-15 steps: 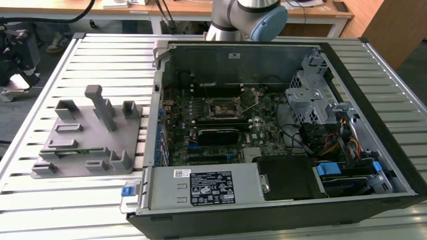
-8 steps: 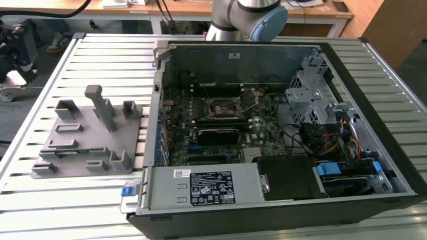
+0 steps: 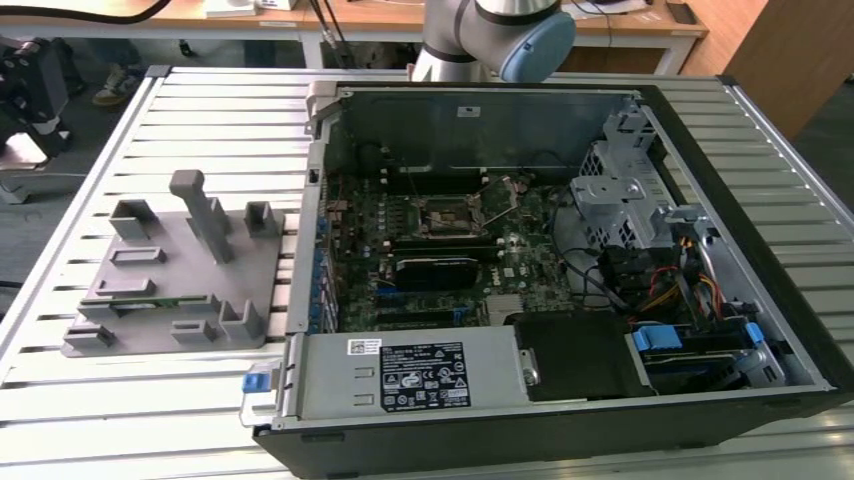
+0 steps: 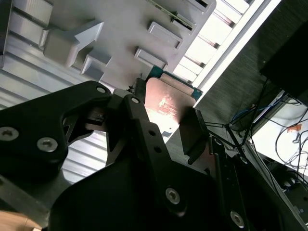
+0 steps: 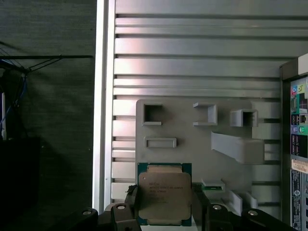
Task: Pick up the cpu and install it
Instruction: 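Pick up the cpu and move it towards the insertion slot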
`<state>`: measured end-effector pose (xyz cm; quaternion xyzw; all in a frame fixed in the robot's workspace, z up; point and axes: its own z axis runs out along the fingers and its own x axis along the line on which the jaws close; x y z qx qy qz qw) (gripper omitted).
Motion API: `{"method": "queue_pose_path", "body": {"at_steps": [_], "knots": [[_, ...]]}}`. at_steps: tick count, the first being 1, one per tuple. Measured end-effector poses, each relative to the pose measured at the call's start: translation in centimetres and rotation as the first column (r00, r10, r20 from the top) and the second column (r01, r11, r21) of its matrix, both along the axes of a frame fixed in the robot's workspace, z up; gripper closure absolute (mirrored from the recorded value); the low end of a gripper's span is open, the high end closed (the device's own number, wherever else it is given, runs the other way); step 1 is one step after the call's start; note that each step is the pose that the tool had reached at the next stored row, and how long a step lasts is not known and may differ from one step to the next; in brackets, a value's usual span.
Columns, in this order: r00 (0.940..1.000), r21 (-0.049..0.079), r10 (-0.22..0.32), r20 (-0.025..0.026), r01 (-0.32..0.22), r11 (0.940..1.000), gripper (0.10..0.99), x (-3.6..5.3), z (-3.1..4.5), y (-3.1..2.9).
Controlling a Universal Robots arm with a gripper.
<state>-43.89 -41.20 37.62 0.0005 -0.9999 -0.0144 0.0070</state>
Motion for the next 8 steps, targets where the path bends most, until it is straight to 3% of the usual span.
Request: {"method": "queue_pose_path", "body": {"at_steps": [8], "knots": [[1.0000, 0.002, 0.000, 0.0000, 0.000, 1.0000, 0.561, 0.34, 0.20, 0.00]]}}
